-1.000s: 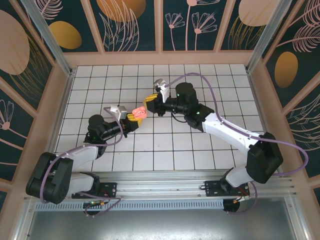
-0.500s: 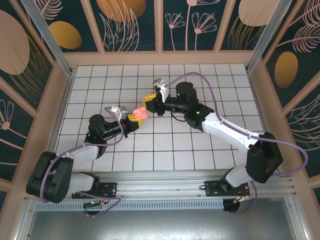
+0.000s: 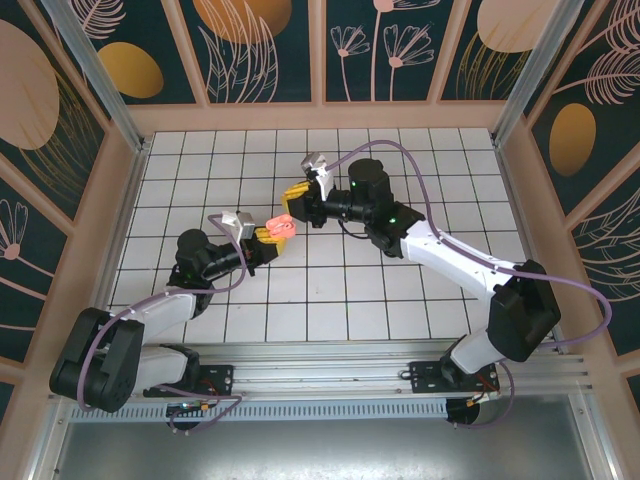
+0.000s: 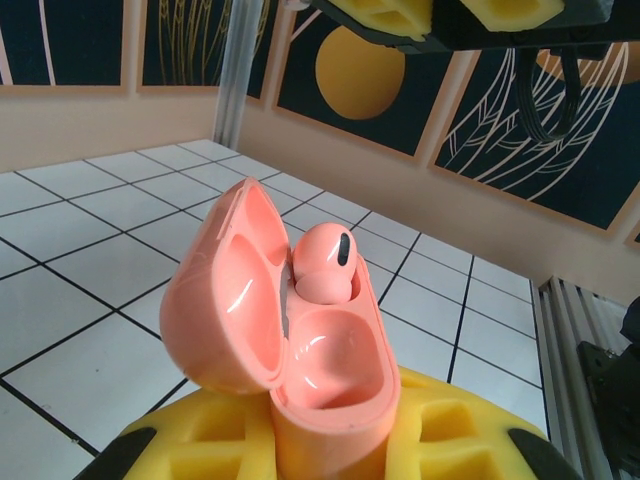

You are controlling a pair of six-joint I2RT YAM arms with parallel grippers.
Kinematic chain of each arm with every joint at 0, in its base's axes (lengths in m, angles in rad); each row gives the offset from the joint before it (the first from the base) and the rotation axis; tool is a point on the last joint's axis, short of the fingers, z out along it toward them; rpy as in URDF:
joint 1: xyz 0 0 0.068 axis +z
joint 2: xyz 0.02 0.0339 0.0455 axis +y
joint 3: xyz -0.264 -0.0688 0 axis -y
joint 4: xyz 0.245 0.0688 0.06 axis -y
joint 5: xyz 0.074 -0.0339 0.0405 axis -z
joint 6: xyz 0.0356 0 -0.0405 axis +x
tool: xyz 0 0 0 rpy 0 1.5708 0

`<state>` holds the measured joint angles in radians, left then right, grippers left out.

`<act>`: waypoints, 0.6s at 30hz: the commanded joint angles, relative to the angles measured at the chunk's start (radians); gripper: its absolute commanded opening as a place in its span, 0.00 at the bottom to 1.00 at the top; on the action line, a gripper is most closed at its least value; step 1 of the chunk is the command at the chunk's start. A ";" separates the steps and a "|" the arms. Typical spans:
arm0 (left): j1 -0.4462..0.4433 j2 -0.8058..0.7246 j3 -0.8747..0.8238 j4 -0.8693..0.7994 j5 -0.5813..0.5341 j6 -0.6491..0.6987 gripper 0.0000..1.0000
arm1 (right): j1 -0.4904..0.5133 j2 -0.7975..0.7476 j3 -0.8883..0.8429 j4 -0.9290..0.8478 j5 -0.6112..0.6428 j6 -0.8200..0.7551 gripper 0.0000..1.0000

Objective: Insert wireless bluetooth earbuds into charging case

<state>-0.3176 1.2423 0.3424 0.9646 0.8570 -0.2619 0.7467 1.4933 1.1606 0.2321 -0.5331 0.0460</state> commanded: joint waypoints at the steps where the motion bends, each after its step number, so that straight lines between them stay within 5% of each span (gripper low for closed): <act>1: -0.012 -0.012 0.029 0.017 0.028 0.023 0.08 | -0.009 -0.003 0.019 0.032 -0.028 -0.014 0.21; 18: -0.024 -0.009 0.046 0.039 0.053 0.018 0.08 | -0.032 -0.012 -0.007 0.102 -0.077 0.030 0.21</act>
<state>-0.3351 1.2423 0.3611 0.9653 0.8833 -0.2619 0.7242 1.4933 1.1603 0.2745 -0.5816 0.0616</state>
